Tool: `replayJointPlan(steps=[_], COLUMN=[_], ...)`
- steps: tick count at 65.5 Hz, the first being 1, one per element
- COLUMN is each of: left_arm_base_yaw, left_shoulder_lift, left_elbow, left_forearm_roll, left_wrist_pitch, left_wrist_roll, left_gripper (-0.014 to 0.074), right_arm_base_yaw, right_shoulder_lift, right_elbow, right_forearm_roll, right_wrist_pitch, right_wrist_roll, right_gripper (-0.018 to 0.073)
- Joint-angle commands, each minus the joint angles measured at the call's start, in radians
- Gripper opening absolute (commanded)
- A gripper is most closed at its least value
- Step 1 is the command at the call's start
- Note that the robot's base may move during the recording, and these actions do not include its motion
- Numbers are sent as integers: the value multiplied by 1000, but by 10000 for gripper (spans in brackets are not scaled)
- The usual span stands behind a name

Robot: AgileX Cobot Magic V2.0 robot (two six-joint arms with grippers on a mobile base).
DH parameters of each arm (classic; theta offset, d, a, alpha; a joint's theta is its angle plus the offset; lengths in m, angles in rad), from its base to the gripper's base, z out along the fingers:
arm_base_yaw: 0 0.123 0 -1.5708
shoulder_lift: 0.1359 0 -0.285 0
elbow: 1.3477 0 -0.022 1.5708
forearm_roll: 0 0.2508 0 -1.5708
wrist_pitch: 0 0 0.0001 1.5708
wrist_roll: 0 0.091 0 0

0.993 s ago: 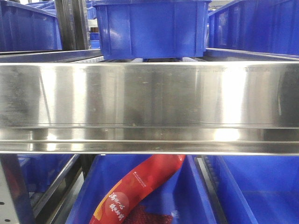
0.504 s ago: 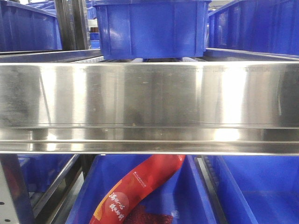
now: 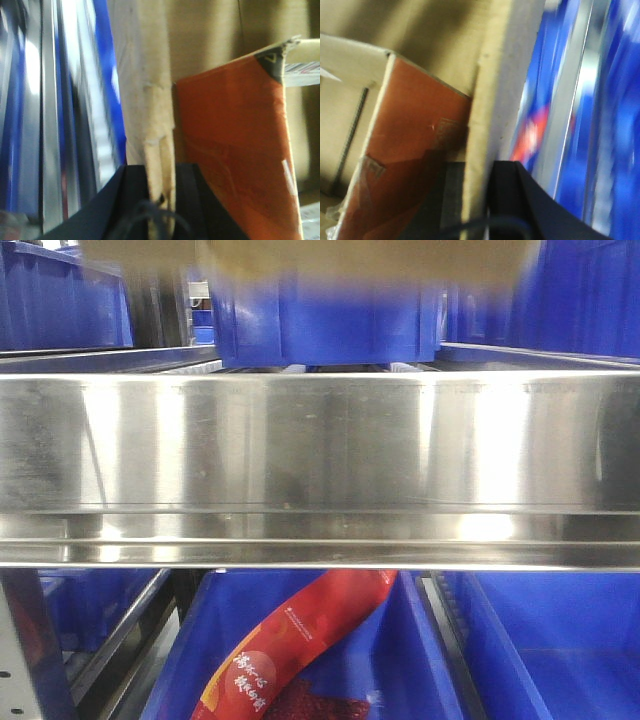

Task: Stack two boxes on right shelf middle
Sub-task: 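Lower the box onto the middle shelf with both grippers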

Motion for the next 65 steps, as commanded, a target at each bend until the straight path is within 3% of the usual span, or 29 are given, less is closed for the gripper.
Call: replayJointPlan(steps=[1,19,28,37,42,47,65], left_arm_base_yaw=[4,4,4,4,4,4,4], left_shoulder_lift=[19,72,78,77,69,59,-43], left_elbow=[22,79,79,79,79,77,73], left_forearm_roll=[36,38,38,40,40,44,43], left_wrist_pitch=[-42,-42,-42,-42,-42,-42,-42], left_wrist_roll=[-4,-4,-4,-4,-4,-4,-4], left_gripper=[-111,-111,-69,165,411,621,460], right_arm_base_yaw=[-4,-4,-4,-4,-4,-4,-4], right_shoulder_lift=[25,79,80,80,78,70,-15], right_elbow=[-9,-9,-9,-9,-9,-11,-11], right_forearm_roll=[-7,-7,-7,-7,-7,-7,-7], right_wrist_pitch=[-13,-11,-11,-11,-11,-11,-13], right_wrist_roll=[-16,-16,-16,-16,-16,-16,-16], right_gripper=[-154,-143,-6,323,500,575,538])
